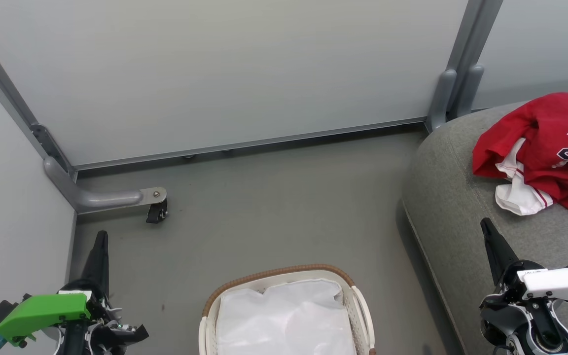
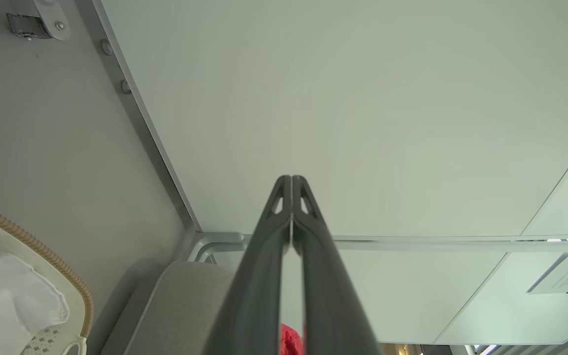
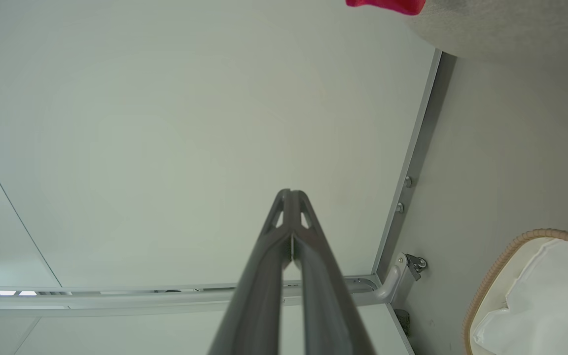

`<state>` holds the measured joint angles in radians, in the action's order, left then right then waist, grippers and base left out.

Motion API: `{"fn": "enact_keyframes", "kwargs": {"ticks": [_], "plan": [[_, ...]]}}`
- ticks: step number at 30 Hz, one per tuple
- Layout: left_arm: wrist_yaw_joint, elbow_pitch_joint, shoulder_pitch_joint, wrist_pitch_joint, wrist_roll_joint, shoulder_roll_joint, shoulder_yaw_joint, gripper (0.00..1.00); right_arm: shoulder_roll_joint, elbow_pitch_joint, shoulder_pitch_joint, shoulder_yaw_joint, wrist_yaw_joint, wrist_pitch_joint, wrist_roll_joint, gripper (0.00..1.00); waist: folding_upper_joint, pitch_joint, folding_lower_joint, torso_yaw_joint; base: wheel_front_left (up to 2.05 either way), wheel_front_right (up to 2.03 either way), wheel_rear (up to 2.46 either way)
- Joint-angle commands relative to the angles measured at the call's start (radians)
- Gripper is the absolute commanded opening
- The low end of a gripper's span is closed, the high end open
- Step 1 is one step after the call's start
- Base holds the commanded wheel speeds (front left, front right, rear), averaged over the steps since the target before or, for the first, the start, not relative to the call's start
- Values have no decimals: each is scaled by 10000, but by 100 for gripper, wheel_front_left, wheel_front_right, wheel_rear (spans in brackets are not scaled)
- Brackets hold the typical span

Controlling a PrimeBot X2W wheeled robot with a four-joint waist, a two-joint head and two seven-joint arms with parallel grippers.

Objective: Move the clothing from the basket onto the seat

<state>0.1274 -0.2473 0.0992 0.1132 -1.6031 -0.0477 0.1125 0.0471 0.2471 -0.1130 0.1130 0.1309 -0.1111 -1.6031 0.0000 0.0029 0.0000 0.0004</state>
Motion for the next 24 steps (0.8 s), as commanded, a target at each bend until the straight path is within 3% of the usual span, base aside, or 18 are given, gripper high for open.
{"fn": "enact_keyframes", "kwargs": {"ticks": [1,24], "plan": [[71,34,182,48,-128,-47,48,0,59,-55,88,38,-3,-61,-139,0,0,2,0,-4,0,0,0],[68,30,154,42,-114,-46,40,0,59,-47,88,32,-5,-56,-114,0,0,2,0,-4,0,0,0]]}}
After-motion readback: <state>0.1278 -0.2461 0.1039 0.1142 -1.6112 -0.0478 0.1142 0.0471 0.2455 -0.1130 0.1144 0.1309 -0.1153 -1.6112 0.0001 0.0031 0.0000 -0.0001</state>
